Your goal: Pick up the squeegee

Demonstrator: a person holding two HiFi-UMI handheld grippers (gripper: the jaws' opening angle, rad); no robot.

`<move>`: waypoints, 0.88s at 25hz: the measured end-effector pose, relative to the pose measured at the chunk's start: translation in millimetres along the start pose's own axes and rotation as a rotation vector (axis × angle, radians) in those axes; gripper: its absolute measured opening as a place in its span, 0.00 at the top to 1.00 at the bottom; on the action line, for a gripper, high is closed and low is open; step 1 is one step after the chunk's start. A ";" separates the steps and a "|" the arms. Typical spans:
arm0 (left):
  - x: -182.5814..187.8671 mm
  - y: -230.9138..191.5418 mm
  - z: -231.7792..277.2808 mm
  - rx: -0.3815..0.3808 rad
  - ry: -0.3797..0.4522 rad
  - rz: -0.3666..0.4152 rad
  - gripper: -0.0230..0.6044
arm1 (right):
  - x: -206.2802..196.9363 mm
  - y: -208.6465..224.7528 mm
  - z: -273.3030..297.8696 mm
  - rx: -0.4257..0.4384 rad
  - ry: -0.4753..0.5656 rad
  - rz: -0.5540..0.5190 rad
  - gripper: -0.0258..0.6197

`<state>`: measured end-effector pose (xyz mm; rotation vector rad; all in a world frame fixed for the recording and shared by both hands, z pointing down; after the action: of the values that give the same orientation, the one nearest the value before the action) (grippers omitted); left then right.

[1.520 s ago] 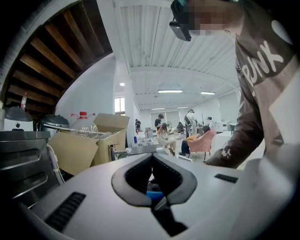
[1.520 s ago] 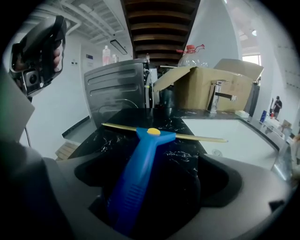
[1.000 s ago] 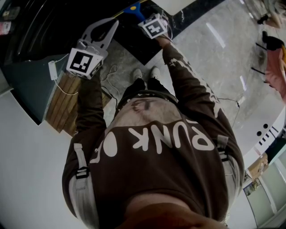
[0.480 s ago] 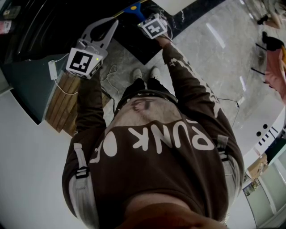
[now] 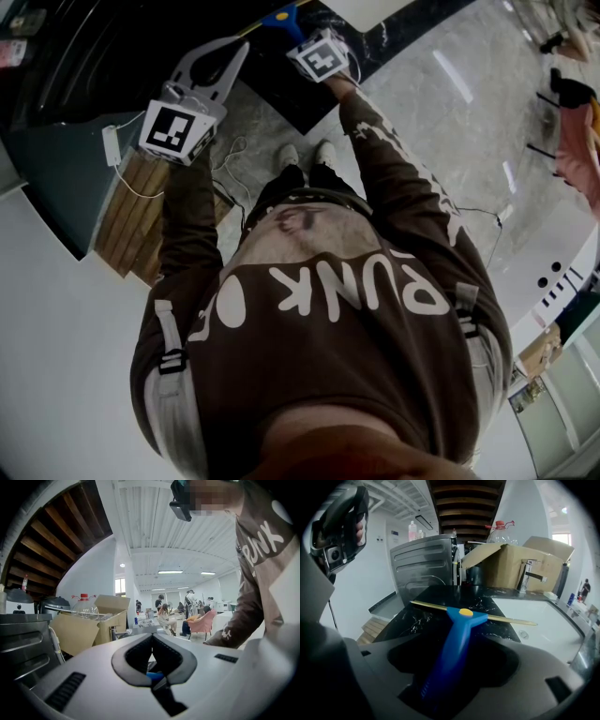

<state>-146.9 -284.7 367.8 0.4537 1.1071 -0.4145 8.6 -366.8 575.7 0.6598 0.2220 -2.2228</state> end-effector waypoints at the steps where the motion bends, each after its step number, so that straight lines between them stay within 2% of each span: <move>1: 0.3 0.0 -0.3 0.001 -0.001 0.001 0.96 | 0.3 -0.7 -0.1 0.001 -0.004 -0.003 0.45; 3: 1.6 0.6 -0.5 0.001 0.001 0.007 0.96 | 1.6 -2.8 -0.3 0.005 -0.007 -0.005 0.51; 6: 2.9 1.8 -1.1 0.000 0.007 0.011 0.96 | 2.9 -4.6 -1.0 0.013 -0.005 0.002 0.55; 8: 3.2 2.2 -1.8 0.002 0.008 0.012 0.96 | 1.6 -2.9 -0.7 0.000 -0.013 0.007 0.61; 13: 2.1 2.2 -4.4 0.004 0.003 0.011 0.96 | 1.6 -0.5 -0.8 -0.022 -0.019 0.024 0.64; 18: 2.3 3.4 -6.2 0.006 0.001 0.007 0.96 | 1.4 0.8 -1.8 -0.048 -0.015 0.037 0.72; 22: 4.2 3.8 -7.5 0.012 -0.006 0.009 0.96 | 0.6 1.5 -3.3 -0.065 0.004 0.050 0.73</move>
<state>-148.9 -277.8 361.7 0.4678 1.0972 -0.4140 10.7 -367.0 572.7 0.6280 0.2754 -2.1573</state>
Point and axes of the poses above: the fingertips, and each gripper's own axes: z forward along the fingers, y to its right, x out of its top, the point moved 8 cm from there along -z, backward along the fingers, and after that the axes turned 14 degrees about -y, right-handed, at the moved point
